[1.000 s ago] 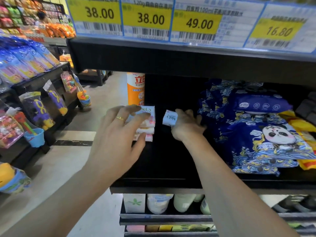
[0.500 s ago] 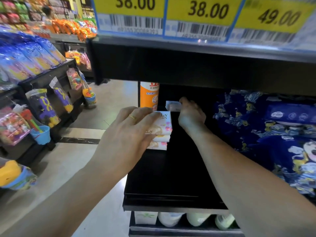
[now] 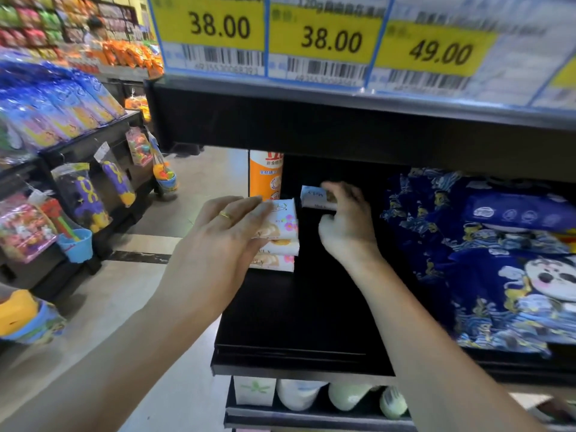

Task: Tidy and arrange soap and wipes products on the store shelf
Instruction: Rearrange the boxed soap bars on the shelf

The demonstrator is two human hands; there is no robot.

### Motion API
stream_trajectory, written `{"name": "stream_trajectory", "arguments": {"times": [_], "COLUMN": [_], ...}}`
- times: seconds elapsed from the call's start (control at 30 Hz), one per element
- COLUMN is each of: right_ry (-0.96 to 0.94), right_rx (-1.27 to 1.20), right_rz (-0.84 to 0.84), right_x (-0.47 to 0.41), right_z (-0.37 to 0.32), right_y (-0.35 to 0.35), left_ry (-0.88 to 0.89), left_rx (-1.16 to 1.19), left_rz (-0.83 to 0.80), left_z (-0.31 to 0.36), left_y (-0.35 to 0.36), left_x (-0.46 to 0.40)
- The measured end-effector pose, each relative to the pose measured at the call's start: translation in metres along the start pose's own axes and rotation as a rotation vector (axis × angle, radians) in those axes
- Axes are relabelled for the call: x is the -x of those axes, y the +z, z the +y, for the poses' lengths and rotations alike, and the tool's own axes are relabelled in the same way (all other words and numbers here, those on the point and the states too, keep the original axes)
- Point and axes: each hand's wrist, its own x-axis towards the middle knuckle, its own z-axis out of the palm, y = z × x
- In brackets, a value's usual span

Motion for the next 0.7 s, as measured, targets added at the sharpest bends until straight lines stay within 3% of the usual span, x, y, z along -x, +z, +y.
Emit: {"name": "stream_trajectory", "arguments": {"times": [0.13, 0.3, 0.7], "right_ry": [-0.117, -0.279, -0.365], "right_rx": [-0.349, -0.177, -0.080], "right_rz": [-0.263, -0.597, -0.578], "right_x": [0.034, 0.038, 0.036], "right_z": [-0.015, -0.033, -0.046], "right_y": [-0.020, -0.031, -0.015], "left_ry": [-0.027, -0.081, -0.185], "left_rx": [-0.017, -0.046, 0.014], "left_rz": [0.029, 0.062, 0.064], "left_z": [0.006, 0.018, 0.017], "left_y": [-0.011, -0.026, -0.020], "left_x": [0.007, 0.019, 0.050]}}
